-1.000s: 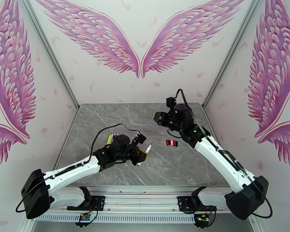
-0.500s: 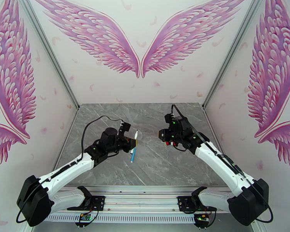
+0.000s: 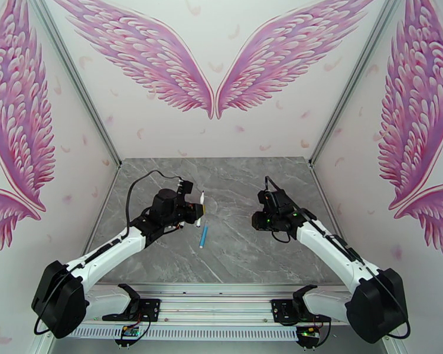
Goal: Open the pen caps
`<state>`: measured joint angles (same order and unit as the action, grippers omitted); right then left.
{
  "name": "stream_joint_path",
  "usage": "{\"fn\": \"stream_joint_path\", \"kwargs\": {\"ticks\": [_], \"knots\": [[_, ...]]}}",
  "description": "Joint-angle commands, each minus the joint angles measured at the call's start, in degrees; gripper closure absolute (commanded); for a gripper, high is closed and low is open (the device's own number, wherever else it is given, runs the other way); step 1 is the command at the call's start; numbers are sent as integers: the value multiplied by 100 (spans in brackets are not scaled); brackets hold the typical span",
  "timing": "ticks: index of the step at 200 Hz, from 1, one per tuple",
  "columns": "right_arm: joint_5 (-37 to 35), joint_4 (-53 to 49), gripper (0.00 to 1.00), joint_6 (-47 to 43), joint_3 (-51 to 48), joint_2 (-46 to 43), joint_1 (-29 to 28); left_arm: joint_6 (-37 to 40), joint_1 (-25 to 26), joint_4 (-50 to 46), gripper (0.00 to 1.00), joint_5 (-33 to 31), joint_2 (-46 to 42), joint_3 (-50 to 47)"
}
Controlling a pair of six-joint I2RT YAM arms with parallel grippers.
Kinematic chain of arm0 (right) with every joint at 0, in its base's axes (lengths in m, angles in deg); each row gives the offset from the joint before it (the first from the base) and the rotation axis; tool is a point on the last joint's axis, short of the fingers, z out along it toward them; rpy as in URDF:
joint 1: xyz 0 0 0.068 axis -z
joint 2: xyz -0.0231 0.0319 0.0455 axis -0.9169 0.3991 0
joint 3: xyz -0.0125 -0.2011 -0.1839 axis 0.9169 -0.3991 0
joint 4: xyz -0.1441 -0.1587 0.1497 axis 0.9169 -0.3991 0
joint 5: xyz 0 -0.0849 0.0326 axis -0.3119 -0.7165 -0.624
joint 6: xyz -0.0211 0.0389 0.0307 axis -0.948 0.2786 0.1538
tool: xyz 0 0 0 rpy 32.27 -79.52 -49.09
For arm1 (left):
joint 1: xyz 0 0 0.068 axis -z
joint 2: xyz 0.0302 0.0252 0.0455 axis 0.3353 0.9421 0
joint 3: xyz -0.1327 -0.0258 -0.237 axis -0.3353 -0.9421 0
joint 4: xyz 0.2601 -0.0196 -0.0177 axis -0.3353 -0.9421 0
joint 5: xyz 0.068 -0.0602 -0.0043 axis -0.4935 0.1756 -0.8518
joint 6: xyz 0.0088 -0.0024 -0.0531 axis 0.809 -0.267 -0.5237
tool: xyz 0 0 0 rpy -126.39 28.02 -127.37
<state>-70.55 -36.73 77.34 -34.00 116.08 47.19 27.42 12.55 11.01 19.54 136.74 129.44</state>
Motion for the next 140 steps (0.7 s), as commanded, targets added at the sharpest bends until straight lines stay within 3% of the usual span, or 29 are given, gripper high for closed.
{"fn": "stream_joint_path", "kwargs": {"ticks": [1,140], "knots": [[1,80,88,-111,-157,112,146,-8,-38,-41,100,18,22,234],[41,110,88,-227,-77,784,270,602,-74,-650,100,293,195,427]]}}
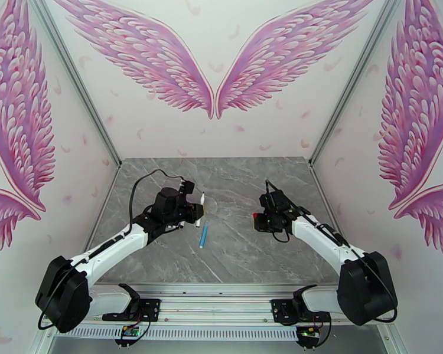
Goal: Open the pen caps
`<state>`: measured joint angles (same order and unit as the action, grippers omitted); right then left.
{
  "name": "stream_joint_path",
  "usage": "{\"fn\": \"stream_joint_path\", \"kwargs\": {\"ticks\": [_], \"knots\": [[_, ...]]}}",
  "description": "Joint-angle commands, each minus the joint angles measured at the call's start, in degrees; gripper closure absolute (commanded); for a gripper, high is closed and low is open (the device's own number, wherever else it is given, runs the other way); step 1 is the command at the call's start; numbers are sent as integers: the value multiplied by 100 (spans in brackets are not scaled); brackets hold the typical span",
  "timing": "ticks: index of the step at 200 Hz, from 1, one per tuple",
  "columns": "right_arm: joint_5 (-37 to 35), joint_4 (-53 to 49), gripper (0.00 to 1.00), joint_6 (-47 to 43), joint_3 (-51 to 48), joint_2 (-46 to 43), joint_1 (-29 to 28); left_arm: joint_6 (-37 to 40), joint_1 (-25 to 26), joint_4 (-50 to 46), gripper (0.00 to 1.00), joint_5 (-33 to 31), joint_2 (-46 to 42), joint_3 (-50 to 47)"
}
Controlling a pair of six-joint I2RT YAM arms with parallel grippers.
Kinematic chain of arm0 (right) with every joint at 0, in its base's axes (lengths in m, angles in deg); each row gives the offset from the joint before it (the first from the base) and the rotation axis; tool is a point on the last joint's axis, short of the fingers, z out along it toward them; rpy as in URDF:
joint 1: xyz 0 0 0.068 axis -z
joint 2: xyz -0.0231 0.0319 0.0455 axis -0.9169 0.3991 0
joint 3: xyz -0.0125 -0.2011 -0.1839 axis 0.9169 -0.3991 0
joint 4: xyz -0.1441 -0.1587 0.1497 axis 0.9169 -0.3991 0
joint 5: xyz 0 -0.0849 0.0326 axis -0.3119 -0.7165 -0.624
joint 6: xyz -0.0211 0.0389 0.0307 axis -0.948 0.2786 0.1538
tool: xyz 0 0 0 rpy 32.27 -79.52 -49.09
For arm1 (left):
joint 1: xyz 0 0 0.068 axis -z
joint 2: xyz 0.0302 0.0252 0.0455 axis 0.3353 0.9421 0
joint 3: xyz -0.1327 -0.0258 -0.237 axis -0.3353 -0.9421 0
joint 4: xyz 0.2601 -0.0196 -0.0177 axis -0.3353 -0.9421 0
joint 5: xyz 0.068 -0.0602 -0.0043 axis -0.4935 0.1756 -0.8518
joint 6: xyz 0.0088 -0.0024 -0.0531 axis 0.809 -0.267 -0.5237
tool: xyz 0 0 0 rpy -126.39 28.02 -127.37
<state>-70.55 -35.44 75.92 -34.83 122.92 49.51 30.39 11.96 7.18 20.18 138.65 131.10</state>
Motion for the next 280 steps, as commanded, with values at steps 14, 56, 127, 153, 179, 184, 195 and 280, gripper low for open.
{"fn": "stream_joint_path", "kwargs": {"ticks": [14,56,127,153,179,184,195,280], "knots": [[252,-34,87,-42,-36,147,-3,356,-6,-253,100,251,-52,198],[39,56,87,91,-142,441,-164,520,26,-384,100,188,-237,35],[-404,145,87,234,127,1260,-342,506,167,-211,100,145,-541,-409],[-536,190,87,253,172,1461,-342,468,207,-101,100,130,-538,-465],[-589,221,87,244,258,1646,-353,455,231,-68,100,108,-497,-450],[-606,233,87,240,272,1666,-352,458,229,-67,100,101,-480,-441],[-673,221,87,229,299,1713,-355,460,229,-72,100,93,-451,-425],[-814,290,78,200,334,1897,-408,452,307,-161,100,53,-194,-194]]}}
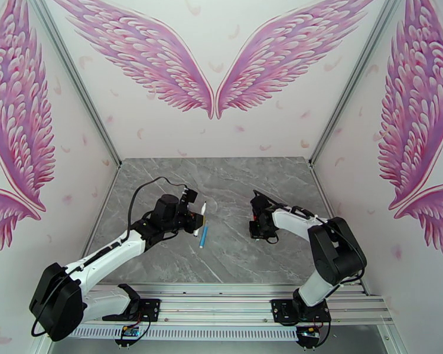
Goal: Open the pen caps
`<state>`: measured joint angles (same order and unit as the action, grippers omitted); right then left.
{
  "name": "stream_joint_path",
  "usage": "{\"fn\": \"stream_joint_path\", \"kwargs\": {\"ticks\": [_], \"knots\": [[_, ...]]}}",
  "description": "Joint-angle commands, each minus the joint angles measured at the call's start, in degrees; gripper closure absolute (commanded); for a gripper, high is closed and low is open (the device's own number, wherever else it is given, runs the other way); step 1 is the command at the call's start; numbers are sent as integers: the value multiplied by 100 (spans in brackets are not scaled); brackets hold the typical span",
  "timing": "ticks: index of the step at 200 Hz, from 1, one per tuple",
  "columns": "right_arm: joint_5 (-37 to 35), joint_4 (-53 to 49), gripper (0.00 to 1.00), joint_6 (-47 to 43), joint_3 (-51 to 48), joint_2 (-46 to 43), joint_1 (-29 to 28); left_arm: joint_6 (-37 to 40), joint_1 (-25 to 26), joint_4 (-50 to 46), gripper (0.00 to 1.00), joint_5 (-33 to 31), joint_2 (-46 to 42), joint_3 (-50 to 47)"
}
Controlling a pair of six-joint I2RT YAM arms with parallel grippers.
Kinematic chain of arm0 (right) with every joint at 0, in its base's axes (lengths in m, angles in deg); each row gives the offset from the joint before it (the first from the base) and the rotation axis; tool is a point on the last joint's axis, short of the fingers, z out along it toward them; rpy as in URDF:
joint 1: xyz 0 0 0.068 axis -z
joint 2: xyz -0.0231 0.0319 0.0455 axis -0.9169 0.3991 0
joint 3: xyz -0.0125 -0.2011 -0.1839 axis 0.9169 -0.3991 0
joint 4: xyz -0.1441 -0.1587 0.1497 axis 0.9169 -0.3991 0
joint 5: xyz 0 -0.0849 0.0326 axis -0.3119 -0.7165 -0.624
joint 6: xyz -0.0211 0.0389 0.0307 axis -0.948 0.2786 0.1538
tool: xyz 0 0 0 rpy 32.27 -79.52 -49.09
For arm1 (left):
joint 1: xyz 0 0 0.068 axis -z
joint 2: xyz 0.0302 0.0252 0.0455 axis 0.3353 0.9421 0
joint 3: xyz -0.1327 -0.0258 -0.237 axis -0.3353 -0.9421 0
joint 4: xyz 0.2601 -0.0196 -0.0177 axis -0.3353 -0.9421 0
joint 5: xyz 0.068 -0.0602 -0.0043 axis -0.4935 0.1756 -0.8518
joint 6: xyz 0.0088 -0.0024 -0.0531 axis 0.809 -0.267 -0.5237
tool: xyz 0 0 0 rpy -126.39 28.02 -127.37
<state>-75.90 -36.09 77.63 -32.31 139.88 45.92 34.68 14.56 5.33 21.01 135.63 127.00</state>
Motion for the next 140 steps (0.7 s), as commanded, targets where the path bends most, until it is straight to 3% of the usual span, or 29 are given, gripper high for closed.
{"fn": "stream_joint_path", "kwargs": {"ticks": [1,140], "knots": [[-281,352,78,30,85,206,-52,23,47,23,100,-33,112,218],[-626,129,67,23,177,-135,-168,5,189,-231,100,-400,235,372]]}}
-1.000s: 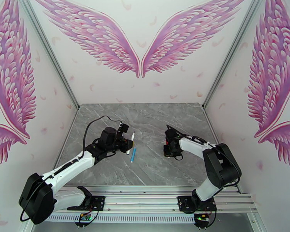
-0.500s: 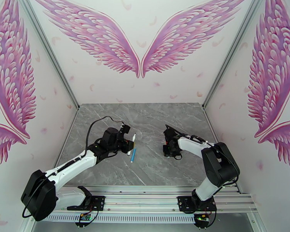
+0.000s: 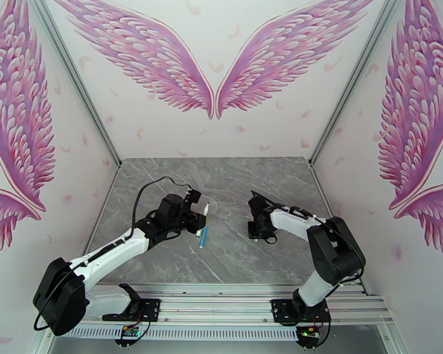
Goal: Open the pen caps
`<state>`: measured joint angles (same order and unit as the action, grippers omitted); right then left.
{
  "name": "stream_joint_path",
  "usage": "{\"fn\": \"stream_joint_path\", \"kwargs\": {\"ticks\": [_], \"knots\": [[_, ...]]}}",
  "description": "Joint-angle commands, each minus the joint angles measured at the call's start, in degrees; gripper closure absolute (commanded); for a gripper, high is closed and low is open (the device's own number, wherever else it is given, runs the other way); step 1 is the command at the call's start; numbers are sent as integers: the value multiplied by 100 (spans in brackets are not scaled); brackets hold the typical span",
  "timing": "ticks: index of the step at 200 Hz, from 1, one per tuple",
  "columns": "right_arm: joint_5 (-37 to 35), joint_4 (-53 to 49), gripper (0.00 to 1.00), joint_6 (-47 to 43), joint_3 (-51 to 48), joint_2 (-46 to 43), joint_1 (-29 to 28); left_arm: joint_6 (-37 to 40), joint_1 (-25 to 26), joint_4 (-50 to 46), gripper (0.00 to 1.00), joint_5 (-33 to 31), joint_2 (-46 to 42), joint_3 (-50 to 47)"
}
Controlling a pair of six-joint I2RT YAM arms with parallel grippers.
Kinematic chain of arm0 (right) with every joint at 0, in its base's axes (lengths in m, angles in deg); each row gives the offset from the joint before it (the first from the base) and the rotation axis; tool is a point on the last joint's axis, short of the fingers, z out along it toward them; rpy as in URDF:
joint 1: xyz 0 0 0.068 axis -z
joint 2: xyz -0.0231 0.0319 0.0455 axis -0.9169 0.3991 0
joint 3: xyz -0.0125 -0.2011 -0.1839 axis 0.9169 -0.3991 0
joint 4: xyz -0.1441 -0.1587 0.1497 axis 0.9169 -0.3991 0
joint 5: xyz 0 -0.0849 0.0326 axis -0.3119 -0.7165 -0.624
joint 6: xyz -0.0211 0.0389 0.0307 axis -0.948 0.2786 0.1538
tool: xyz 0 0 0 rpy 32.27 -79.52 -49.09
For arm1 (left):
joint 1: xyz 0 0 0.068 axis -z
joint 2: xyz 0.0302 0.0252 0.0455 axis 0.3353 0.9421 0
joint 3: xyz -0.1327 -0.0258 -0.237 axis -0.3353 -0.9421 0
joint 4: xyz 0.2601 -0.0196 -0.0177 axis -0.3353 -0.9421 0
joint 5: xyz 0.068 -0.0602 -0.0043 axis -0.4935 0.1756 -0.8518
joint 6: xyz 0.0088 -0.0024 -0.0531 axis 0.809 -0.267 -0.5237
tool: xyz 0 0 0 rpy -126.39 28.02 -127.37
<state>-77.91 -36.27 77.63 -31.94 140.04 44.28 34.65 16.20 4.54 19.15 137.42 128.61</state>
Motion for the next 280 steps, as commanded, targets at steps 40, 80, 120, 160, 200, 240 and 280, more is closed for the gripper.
{"fn": "stream_joint_path", "kwargs": {"ticks": [40,80,120,160,200,240,280], "knots": [[-79,250,60,-13,24,-798,-27,33,24,-414,100,-611,95,302],[346,435,49,-31,-193,-1599,-25,24,18,-716,100,-1207,128,362],[770,646,33,-35,-441,-2544,-21,33,0,-939,100,-1685,268,414],[1198,699,15,-137,-638,-3306,-27,64,-38,-1076,100,-2036,515,523],[1748,1094,1,-49,-928,-3916,-24,252,-78,-1309,100,-2549,883,775],[2109,1262,1,-27,-1036,-4133,-22,324,-143,-1630,100,-2850,1496,1226],[2235,1326,1,-13,-1098,-4169,-24,326,-160,-1833,100,-3258,2084,1656]]}}
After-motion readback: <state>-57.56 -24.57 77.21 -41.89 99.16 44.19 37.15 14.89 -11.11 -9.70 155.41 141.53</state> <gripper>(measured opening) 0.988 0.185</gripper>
